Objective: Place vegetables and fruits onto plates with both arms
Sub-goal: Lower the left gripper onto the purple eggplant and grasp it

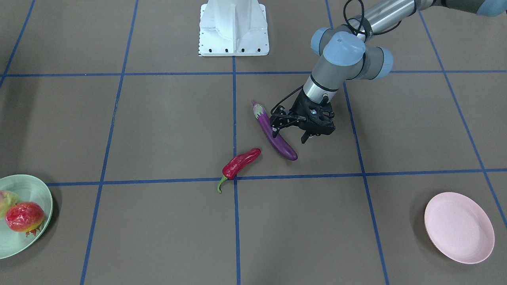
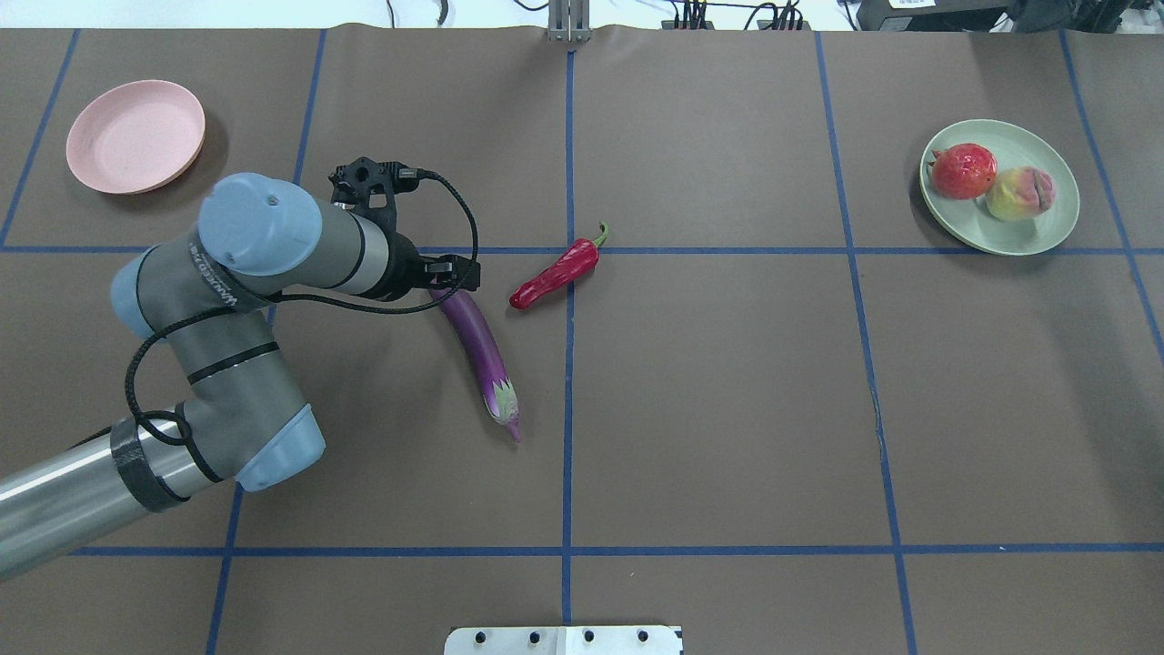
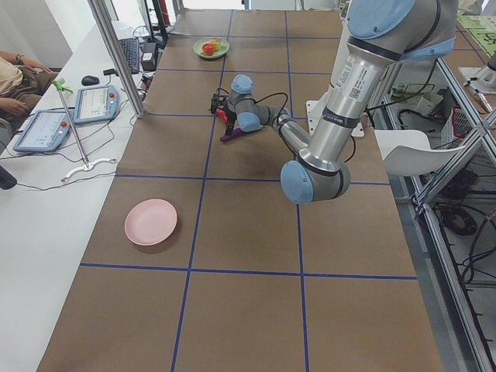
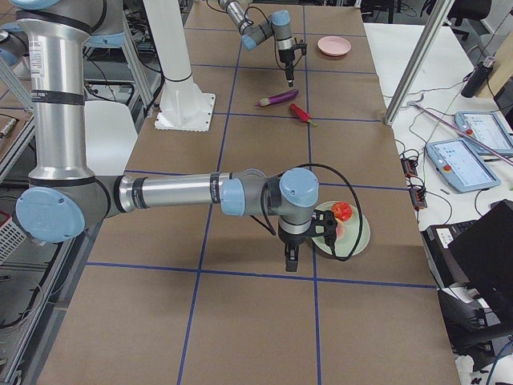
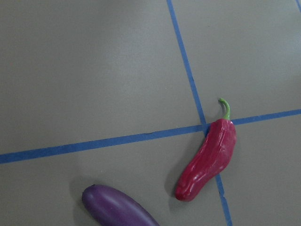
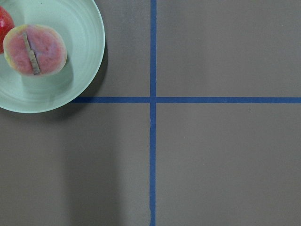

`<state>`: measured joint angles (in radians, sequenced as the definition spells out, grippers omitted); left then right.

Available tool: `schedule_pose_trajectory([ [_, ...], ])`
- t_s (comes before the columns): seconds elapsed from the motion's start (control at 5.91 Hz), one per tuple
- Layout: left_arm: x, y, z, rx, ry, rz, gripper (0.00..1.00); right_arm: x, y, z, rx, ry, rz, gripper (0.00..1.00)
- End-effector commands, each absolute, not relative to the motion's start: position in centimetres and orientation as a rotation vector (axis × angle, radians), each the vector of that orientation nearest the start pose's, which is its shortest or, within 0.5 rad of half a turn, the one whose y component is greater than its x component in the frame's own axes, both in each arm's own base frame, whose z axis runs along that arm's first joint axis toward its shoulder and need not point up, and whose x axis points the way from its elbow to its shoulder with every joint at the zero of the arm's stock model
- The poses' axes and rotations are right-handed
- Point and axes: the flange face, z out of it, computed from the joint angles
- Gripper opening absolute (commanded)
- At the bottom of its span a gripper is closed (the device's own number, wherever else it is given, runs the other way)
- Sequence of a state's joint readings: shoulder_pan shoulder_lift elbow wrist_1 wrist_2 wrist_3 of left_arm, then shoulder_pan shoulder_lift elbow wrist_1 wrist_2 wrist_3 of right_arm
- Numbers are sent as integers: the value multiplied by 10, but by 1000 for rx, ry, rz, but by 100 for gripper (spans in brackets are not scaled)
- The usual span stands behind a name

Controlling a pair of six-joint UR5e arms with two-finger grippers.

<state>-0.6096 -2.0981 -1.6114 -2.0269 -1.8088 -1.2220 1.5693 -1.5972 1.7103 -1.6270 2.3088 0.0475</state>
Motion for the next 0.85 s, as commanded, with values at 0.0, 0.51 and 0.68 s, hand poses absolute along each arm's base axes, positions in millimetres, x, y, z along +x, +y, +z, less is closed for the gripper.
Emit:
schedule_pose_trajectory([
  [0.0, 532, -461, 267, 234, 906, -186, 100, 65, -483, 611, 37, -740, 22, 100],
  [0.51, 563, -445, 293, 223, 833, -192, 94, 65, -483, 610, 37, -742, 22, 100],
  [0.68, 572, -439, 283, 213, 809, -209, 74, 65, -482, 611, 36, -742, 23, 100],
])
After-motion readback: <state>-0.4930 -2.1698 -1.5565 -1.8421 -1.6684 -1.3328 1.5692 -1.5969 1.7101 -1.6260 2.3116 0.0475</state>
